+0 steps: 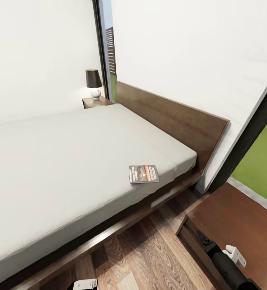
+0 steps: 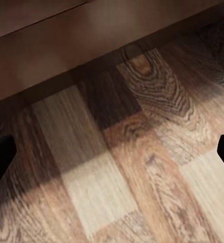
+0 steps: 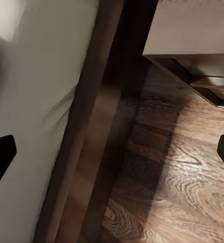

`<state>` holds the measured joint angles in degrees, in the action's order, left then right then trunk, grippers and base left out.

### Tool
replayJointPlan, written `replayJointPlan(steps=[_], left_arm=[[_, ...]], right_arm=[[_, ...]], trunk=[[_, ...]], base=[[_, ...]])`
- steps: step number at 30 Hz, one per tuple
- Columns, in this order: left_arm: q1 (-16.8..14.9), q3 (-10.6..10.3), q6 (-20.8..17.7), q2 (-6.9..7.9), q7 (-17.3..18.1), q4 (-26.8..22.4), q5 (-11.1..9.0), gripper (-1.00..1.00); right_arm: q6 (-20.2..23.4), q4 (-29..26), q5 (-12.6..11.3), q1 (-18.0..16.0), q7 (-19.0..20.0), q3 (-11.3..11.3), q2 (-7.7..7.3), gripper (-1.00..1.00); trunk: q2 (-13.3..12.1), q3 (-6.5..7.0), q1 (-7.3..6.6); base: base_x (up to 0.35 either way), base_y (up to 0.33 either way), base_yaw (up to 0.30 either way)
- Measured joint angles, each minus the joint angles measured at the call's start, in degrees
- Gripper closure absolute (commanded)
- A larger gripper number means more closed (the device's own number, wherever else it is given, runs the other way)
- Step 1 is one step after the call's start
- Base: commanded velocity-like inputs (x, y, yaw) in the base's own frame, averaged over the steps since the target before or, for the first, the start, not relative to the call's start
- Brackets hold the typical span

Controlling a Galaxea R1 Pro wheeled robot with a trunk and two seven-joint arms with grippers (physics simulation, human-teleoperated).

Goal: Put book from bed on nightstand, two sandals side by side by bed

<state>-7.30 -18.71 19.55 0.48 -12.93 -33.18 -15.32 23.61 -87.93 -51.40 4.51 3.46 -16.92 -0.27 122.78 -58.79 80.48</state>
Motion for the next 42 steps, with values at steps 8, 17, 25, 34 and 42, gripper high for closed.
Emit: replayJointPlan(steps=[8, 17, 25, 34, 42], left_arm=[[0.0, 0.0, 0.0, 0.0, 0.0, 0.0, 0.0, -1.0], [0.0, 0.0, 0.0, 0.0, -0.1, 0.0, 0.0, -1.0], [0.0, 0.0, 0.0, 0.0, 0.0, 0.0, -0.1, -1.0], [0.0, 0.0, 0.0, 0.0, 0.2, 0.1, -0.1, -1.0], [0.0, 0.0, 0.0, 0.0, 0.2, 0.1, -0.1, -1.0]], right_arm=[[0.0, 0.0, 0.0, 0.0, 0.0, 0.0, 0.0, -1.0], [0.0, 0.1, -0.1, 0.0, 0.0, 0.0, 0.0, -1.0], [0.0, 0.2, -0.1, 0.0, -0.1, 0.0, 0.0, -1.0], [-0.1, 0.3, -0.1, 0.0, -0.2, 0.0, 0.0, -1.0], [0.0, 0.3, -0.1, 0.0, -0.3, 0.0, 0.0, -1.0]], trunk=[[0.0, 0.76, 0.0], [0.0, 1.51, 0.0], [0.0, 1.65, 0.0], [0.0, 1.66, 0.0], [0.0, 1.66, 0.0]], base=[[0.0, 0.0, 0.0], [0.0, 0.0, 0.0], [0.0, 0.0, 0.0], [0.0, 0.0, 0.0], [0.0, 0.0, 0.0]])
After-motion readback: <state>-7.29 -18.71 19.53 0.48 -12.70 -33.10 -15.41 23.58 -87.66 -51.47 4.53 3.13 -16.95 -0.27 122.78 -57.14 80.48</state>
